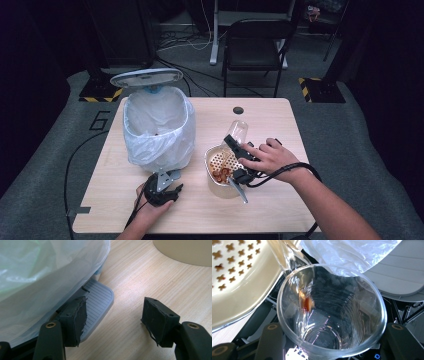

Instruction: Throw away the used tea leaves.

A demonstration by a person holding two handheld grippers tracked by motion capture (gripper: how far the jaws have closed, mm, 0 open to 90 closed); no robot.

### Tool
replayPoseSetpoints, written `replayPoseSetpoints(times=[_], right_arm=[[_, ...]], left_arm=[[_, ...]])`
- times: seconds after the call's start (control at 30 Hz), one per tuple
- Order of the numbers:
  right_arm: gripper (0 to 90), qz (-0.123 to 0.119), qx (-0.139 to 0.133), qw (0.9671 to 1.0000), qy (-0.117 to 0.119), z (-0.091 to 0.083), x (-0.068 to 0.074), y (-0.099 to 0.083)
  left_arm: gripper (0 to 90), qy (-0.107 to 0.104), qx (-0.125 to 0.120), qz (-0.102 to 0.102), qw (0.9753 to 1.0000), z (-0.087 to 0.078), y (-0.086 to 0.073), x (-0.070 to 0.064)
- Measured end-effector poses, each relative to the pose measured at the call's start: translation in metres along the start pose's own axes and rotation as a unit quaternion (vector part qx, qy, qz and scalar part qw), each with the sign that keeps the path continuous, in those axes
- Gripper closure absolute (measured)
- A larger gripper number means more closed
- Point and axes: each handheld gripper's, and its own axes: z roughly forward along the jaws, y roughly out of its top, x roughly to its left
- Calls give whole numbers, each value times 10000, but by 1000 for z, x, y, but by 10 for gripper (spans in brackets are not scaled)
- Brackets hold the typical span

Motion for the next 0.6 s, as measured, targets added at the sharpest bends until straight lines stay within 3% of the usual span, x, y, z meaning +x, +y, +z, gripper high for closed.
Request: replayPoseSetpoints(times=[0.07,0.2,0.23,0.27,0.6], right_arm=[[431,-63,59,9996,-259,0,1,0],[431,29,6,10000,84,-1,6,0],[431,355,106,9993,53,-2,9,2],[432,25,-7,9999,101,-1,4,1],[431,50,4,10000,52,-2,2,-1]], left_arm=[[362,29,-16,5,10000,0,0,0],[362,13,-11,5,10000,0,0,0],[362,-8,9,3,10000,0,0,0],[363,0,1,-2,10000,0,0,0],[363,1,-1,-4,10000,0,0,0]])
